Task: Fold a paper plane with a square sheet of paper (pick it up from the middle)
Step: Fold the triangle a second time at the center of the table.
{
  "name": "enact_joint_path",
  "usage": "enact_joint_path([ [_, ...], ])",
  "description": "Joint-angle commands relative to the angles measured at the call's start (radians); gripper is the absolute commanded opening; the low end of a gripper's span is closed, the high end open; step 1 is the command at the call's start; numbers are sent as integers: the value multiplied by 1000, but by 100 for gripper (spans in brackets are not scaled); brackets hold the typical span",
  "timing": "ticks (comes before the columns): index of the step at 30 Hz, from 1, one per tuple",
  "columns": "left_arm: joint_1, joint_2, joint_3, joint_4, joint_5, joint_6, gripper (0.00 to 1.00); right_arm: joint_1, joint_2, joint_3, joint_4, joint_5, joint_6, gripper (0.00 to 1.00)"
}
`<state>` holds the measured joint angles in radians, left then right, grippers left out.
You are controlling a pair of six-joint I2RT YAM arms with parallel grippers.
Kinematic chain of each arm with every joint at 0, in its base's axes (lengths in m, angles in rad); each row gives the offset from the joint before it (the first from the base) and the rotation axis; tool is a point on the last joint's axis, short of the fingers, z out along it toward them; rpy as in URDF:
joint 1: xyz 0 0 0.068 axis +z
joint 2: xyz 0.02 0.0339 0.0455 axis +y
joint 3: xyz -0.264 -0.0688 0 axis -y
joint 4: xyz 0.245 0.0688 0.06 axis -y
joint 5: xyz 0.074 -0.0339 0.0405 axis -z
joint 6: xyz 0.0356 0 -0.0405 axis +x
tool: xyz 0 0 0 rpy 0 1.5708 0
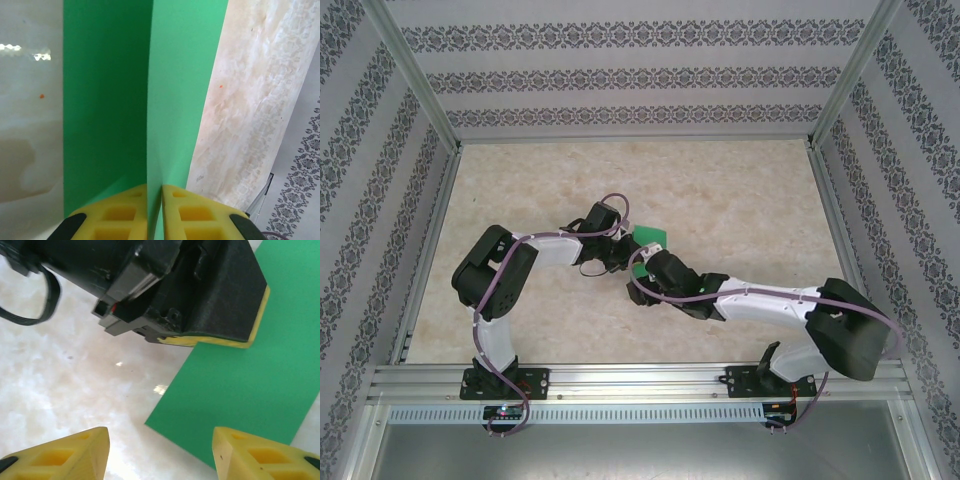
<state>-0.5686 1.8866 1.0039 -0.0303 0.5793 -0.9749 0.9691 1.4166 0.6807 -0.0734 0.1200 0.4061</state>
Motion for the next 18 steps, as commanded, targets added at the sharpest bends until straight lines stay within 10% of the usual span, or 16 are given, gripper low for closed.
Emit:
enact_joint_path([
  [1, 13, -32, 21, -14, 18, -5, 14, 16, 34, 38, 14, 98, -68, 58],
  [18, 12, -35, 22, -21, 27, 0, 15, 118, 202, 182, -113, 319, -185, 54],
])
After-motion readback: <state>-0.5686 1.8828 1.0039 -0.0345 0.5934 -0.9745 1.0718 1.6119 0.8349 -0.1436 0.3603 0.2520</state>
